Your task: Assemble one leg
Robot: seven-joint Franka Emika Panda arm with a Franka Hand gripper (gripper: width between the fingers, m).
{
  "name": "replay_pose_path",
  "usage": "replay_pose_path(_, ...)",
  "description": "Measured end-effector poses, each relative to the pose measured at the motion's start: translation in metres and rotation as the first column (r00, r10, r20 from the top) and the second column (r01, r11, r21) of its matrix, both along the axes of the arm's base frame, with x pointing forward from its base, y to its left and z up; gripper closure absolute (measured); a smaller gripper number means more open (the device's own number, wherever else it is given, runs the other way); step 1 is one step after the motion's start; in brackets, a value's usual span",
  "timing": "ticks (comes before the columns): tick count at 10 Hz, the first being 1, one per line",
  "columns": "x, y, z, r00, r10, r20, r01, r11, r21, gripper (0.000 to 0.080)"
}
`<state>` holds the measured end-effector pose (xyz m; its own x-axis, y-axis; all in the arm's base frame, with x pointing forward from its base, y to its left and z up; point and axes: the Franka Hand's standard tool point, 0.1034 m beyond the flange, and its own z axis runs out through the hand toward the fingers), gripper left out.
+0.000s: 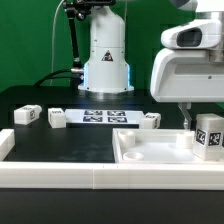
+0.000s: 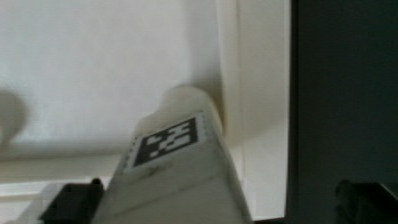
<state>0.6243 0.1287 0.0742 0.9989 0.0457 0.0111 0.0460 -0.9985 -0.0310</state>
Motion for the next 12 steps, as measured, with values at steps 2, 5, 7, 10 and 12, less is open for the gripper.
replay_pose_path(2,0.000,-0.001,0.000,0.994,0.106,0.003,-0.106,0.994,-0.002,0.0151)
replay_pose_path(5,0.000,-0.011,-0.002,0.977,0.214,0.001,-0.214,0.977,-0.004,0.0151)
replay_pose_path(7,0.000,-0.011,-0.002,0.977,0.212,0.001,-0.212,0.977,-0.003,0.0389)
replay_pose_path(10,0.000,-0.011,-0.002,0.977,0.212,0.001,-0.212,0.977,-0.003,0.0510)
replay_pose_path(12,0.000,-0.011,-0.003,0.980,0.198,-0.001,-0.198,0.980,-0.001,0.0510)
